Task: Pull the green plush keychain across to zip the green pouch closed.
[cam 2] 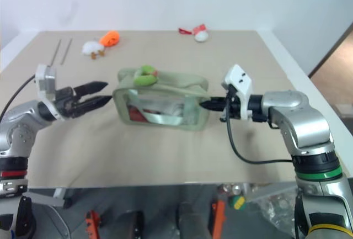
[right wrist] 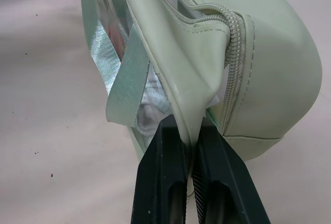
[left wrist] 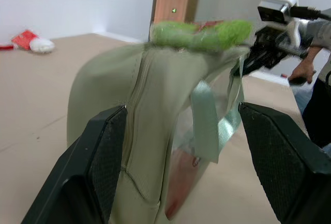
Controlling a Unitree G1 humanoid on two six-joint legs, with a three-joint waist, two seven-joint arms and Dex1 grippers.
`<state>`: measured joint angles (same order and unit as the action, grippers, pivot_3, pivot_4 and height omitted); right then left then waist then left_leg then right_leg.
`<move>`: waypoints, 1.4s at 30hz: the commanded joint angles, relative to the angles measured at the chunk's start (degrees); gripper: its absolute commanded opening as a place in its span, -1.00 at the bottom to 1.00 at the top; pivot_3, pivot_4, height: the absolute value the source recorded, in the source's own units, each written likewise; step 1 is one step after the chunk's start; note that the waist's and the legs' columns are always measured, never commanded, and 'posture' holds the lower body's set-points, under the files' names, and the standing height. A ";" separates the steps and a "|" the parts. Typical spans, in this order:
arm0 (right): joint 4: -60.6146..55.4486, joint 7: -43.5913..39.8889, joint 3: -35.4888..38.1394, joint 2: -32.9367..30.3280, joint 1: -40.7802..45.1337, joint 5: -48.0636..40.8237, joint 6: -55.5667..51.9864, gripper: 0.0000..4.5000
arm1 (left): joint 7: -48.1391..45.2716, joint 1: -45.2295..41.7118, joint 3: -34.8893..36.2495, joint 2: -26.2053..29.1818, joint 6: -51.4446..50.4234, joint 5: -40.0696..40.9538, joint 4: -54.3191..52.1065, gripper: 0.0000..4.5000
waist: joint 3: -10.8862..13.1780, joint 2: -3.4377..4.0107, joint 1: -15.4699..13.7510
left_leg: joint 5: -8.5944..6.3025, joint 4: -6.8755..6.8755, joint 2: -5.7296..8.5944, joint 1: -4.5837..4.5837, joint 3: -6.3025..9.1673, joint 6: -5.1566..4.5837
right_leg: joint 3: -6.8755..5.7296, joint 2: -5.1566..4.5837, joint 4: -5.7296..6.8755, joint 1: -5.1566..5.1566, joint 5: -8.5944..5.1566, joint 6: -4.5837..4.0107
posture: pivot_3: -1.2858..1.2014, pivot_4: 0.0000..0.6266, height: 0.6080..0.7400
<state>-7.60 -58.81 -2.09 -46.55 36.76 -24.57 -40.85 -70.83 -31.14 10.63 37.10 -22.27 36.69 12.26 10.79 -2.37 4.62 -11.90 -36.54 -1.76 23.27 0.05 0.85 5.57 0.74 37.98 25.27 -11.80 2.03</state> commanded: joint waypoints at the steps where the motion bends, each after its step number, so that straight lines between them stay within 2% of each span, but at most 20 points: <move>1: -2.22 -0.18 1.26 -0.75 0.40 -0.77 -0.23 -1.00 | -2.92 -0.66 -3.50 0.15 5.60 -5.22 2.87 0.58 | 0.00 0.00 0.00 | 0.00 0.00 0.00 0.00 0.00 0.00 | 0.01 0.00 0.00 0.00 0.00 0.00 | 0.03 -0.52 1.00; 3: -2.56 0.11 1.58 -0.95 0.14 -0.79 -0.45 -1.00 | -3.03 -1.59 -3.66 -0.90 7.28 -5.91 4.83 0.58 | 0.00 0.00 -0.01 | 0.00 -0.01 0.01 0.00 -0.02 0.00 | 0.02 0.00 0.00 0.00 0.00 0.00 | 0.03 -0.52 1.00; 4: -2.73 0.20 1.73 -1.05 -0.02 -0.84 -0.57 -1.00 | -2.90 -2.09 -3.46 -1.52 7.76 -5.81 5.43 0.35 | 0.00 0.00 -0.01 | 0.00 -0.01 0.01 0.01 -0.02 0.00 | 0.02 -0.01 0.00 0.01 0.01 0.01 | 0.03 -0.52 1.00; 9: -3.78 0.65 2.41 -1.48 -0.93 -1.18 -1.18 -1.00 | -2.77 -3.84 -2.72 -3.92 8.60 -4.79 6.35 -0.33 | 0.00 0.00 -0.12 | 0.00 -0.02 0.01 0.04 -0.01 0.00 | 0.01 -0.01 0.00 0.01 0.01 0.02 | 0.03 -0.52 1.00; 10: -3.90 0.69 2.46 -1.53 -1.05 -1.22 -1.24 -1.00 | -2.54 -4.21 -2.48 -4.44 8.68 -4.42 6.34 -0.55 | 0.00 0.00 -0.18 | 0.00 -0.01 0.01 0.04 -0.01 0.00 | 0.01 -0.01 0.00 0.01 0.00 0.02 | 0.03 -0.52 1.00; 13: -3.98 0.83 2.51 -1.50 -1.14 -1.23 -1.36 -1.00 | -2.10 -4.90 -1.58 -5.47 8.64 -3.76 6.33 -0.99 | 0.00 0.00 -0.17 | -0.01 -0.01 0.01 0.05 -0.01 -0.01 | 0.02 -0.02 0.00 0.01 0.00 0.03 | 0.03 -0.52 1.00; 22: -3.36 0.79 2.38 -1.08 -0.99 -1.46 -1.43 -1.00 | -1.18 -2.28 -0.52 -5.86 5.41 -1.82 0.55 -0.99 | 0.00 0.00 -0.14 | 0.00 -0.02 0.01 0.05 0.00 -0.01 | 0.01 -0.01 0.00 0.01 0.01 0.05 | 0.03 -0.52 1.00; 30: -1.99 -0.32 2.55 -2.71 -1.60 -1.00 -1.52 0.17 | 0.49 0.90 -0.59 -5.94 4.40 -2.38 -4.07 -1.00 | 0.00 0.00 -0.34 | -0.01 -0.03 0.03 0.07 0.02 -0.01 | 0.00 -0.04 0.00 0.00 0.00 0.06 | 0.03 -0.52 1.00; 32: -1.09 -1.23 4.87 -4.99 -2.26 -0.93 -0.34 0.47 | 0.68 1.25 -0.56 -5.92 4.52 -2.35 -4.46 -1.00 | 0.00 0.00 -0.35 | -0.01 -0.04 0.05 0.07 0.01 -0.01 | 0.01 -0.05 0.00 0.00 0.00 0.07 | 0.03 -0.52 1.00; 37: 1.48 -1.35 9.86 -8.11 0.09 -1.62 3.27 0.47 | 0.60 1.60 -0.75 -5.81 5.01 -2.70 -4.68 -1.00 | 0.01 0.00 -0.37 | -0.01 -0.04 0.06 0.07 -0.01 -0.01 | 0.02 -0.06 -0.01 0.01 -0.01 0.08 | 0.03 -0.52 1.00; 40: 1.06 1.10 12.86 -5.70 5.98 -5.06 2.58 0.47 | 0.35 1.71 -1.00 -5.89 5.45 -2.95 -4.59 -1.00 | 0.02 0.02 -0.11 | -0.01 -0.03 0.05 0.03 -0.04 -0.01 | 0.06 -0.04 0.00 0.02 0.01 0.08 | 0.03 -0.52 1.00; 42: -2.44 2.24 10.62 -3.49 8.34 -5.59 1.89 0.47 | 0.29 1.55 -1.16 -6.23 5.50 -2.87 -4.47 -1.00 | 0.01 0.02 0.00 | 0.00 -0.03 0.02 0.00 -0.03 -0.01 | 0.06 -0.01 0.01 0.01 0.04 0.05 | 0.03 -0.52 1.00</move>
<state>-6.13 -57.26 8.90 -50.66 43.80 -28.43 -38.92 -70.28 -29.28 9.23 30.75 -17.77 33.09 9.92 10.81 -2.35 4.62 -11.90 -36.57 -1.75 23.26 0.04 0.84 5.62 0.75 37.99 25.28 -11.75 2.07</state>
